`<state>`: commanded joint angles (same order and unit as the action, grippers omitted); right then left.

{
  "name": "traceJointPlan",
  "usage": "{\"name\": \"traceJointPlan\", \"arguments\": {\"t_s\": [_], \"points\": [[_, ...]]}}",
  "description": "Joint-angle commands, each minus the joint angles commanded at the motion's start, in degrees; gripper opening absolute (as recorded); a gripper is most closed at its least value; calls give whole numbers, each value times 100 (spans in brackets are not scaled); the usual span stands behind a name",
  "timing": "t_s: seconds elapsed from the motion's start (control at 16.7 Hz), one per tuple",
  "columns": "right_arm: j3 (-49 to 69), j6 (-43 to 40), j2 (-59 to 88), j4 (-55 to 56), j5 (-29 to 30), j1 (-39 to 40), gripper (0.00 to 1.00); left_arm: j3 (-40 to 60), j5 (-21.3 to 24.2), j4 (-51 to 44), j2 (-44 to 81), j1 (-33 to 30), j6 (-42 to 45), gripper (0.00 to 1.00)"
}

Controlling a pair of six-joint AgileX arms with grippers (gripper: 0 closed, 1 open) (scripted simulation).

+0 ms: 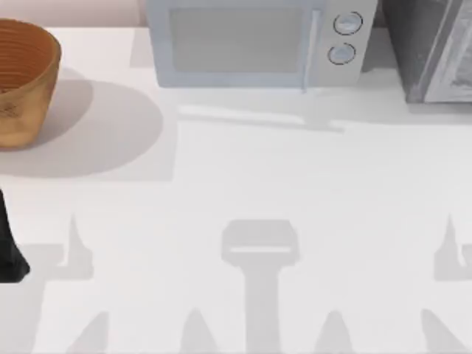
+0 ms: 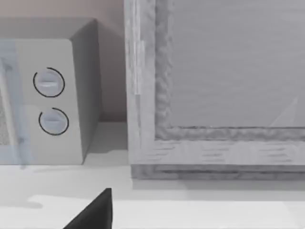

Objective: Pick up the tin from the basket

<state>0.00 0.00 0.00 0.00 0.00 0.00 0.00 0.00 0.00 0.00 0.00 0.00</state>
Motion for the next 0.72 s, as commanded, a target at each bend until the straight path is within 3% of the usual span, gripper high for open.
{"name": "traceJointPlan", "arguments": {"t_s": [0.36,0.72], "points": [[0,0,0,0,0,0,100,553,-7,-317,512,44,26,100],[0,0,0,0,0,0,100,3137,117,-1648,3015,150,32,100]]}}
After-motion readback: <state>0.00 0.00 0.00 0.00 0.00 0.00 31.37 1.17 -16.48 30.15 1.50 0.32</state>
